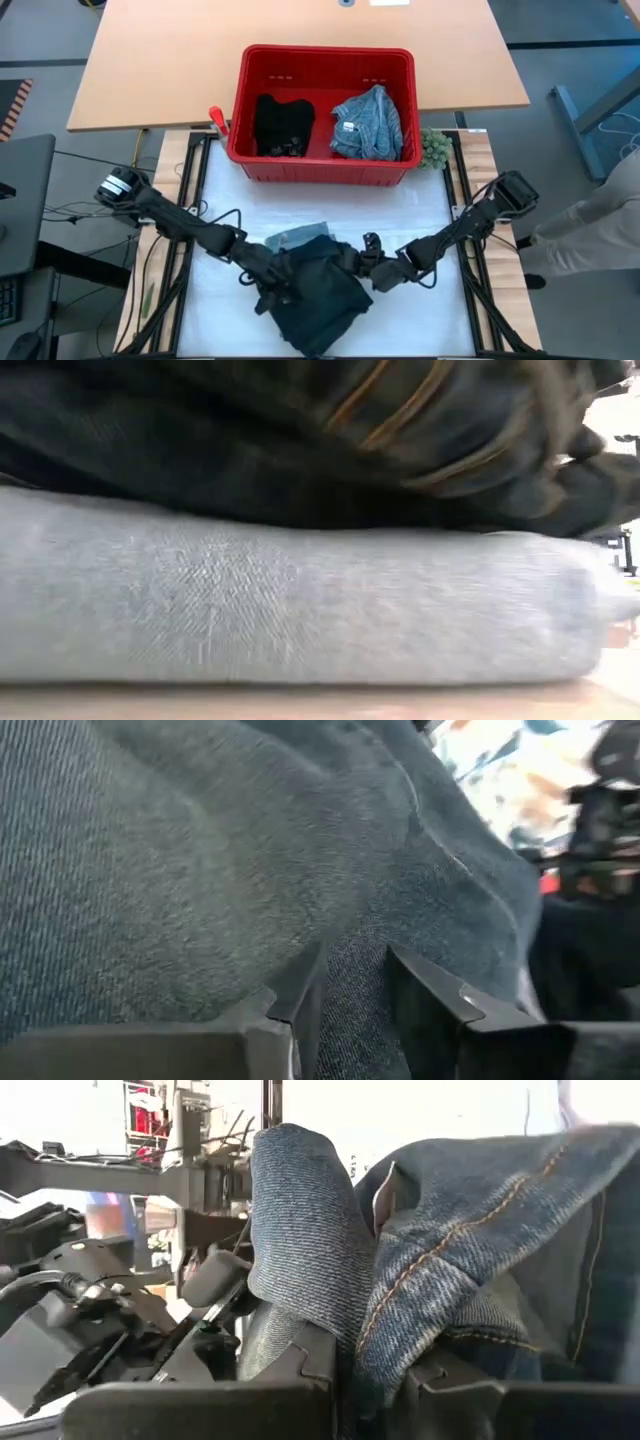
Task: Fold Laundry from Bin
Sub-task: Stack the dark blue pants on top of the light blue pants
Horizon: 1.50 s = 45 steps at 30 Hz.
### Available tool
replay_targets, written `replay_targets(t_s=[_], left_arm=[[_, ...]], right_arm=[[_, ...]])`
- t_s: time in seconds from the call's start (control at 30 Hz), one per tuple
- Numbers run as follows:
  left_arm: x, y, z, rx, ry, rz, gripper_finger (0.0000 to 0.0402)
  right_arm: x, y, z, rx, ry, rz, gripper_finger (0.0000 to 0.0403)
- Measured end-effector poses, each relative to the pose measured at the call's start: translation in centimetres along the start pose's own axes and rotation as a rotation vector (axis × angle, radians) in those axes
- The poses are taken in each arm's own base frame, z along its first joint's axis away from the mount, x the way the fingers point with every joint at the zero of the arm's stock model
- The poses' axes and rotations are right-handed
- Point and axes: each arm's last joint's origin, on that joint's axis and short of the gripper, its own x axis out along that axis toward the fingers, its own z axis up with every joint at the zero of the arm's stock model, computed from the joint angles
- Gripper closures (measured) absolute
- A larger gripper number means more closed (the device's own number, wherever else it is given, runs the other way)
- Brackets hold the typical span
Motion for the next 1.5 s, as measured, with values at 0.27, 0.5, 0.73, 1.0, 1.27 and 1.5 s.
replay_targets(t_s=[0.27, 0.5, 0.73, 1.0, 1.27, 1.5], left_arm=[[-1.9, 5.7, 0.9, -0.006, 0.143, 0.252, 0.0335], [-4.6, 9.9, 2.4, -0.035, 0.202, 0.284, 0.0355], [-8.1, 9.6, 3.2, 0.015, 0.175, 0.239, 0.0372], [-13.6, 7.0, 3.7, 0.145, 0.044, 0.27, 0.0381], [-15.9, 1.0, 5.5, 0.24, -0.327, -0.013, 0.0381], [-10.3, -3.6, 2.7, 0.269, -0.376, 0.095, 0.0381]], right_arm=[[2.6, 0.3, 3.8, -0.147, -0.158, -0.056, 0.034], [4.6, 1.0, 7.5, -0.319, -0.076, -0.095, 0.0312], [2.9, 3.4, 10.6, -0.516, 0.098, -0.06, 0.0178], [-2.1, 6.4, 12.8, -0.707, 0.112, 0.028, 0.0163], [-0.6, 8.0, 11.9, -0.804, -0.001, 0.236, 0.0256], [3.2, 8.8, 10.4, -0.95, 0.044, 0.259, 0.0382]])
